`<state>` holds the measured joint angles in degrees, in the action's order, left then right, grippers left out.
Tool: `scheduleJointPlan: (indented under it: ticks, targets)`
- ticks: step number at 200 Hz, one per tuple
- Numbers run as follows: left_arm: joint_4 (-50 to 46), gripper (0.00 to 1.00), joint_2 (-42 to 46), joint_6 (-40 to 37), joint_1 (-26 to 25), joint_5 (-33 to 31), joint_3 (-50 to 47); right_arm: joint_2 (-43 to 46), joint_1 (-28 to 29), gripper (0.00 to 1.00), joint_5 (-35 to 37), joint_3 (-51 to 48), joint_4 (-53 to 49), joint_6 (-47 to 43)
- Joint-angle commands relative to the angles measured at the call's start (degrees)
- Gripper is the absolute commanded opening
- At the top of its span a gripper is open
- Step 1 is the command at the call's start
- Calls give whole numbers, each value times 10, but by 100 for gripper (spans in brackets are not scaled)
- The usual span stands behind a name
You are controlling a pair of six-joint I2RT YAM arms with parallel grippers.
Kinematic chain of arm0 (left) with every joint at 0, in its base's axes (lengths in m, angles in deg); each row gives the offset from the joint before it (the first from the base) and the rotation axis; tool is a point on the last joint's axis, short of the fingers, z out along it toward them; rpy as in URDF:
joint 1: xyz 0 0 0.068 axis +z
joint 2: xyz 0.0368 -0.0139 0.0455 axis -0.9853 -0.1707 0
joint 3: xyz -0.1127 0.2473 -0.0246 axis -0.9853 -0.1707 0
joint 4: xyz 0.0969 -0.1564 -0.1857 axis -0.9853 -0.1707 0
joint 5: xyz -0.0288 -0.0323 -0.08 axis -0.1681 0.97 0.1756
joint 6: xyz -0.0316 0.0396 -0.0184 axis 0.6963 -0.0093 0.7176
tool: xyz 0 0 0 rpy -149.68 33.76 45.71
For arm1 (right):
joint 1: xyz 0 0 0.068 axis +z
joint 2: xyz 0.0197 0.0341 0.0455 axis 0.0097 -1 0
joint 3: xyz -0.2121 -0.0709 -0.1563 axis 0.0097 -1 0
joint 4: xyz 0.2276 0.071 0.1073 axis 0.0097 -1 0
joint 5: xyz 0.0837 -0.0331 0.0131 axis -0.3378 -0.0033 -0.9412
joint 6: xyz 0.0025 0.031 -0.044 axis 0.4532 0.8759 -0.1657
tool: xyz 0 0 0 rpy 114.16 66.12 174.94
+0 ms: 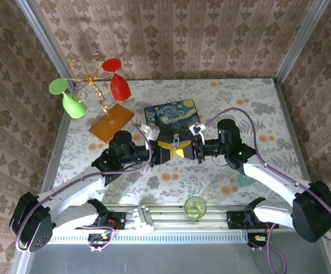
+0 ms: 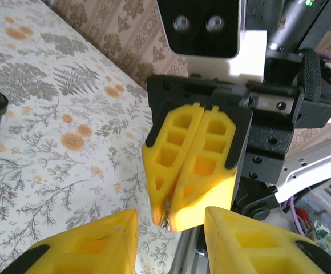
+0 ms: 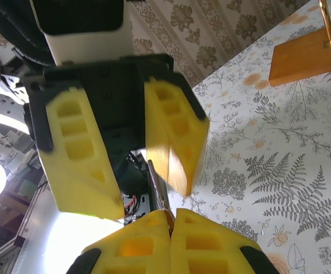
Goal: Unlock the padlock with the key
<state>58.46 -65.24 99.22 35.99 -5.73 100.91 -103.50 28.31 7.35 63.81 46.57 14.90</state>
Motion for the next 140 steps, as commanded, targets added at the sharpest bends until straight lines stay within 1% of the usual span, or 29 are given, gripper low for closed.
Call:
scheduleJointPlan:
  ticks: [1, 8, 17, 26, 67, 101, 103, 109, 113, 140]
  targets:
    - [22, 31, 1, -1, -5, 13, 11, -3, 0, 1, -21, -7, 29, 13]
    - [30, 28, 2, 2, -5, 15, 9, -4, 0, 1, -21, -11, 36, 17]
    - [31, 26, 2, 2, -4, 18, 11, -4, 0, 1, -21, -18, 55, 28]
    - [22, 26, 2, -1, -4, 16, 14, -5, 0, 1, -21, -22, 67, 33]
    - [31, 25, -2, -1, -5, 20, 12, -15, 0, 1, -22, -16, 55, 26]
    - [13, 25, 10, -9, -3, 2, 8, -16, 0, 0, -15, -16, 44, 17]
    - [12, 23, 10, -10, -2, 2, 8, -16, 0, 0, -14, -15, 42, 16]
    - [7, 15, 12, -12, -1, 3, 8, -16, 0, 0, -13, -15, 41, 16]
    - [2, 11, 13, -14, 1, 4, 8, -17, 0, 0, -12, -15, 42, 16]
    - [-13, 11, 15, -18, 9, 1, 12, -22, 1, 1, -10, -14, 47, 17]
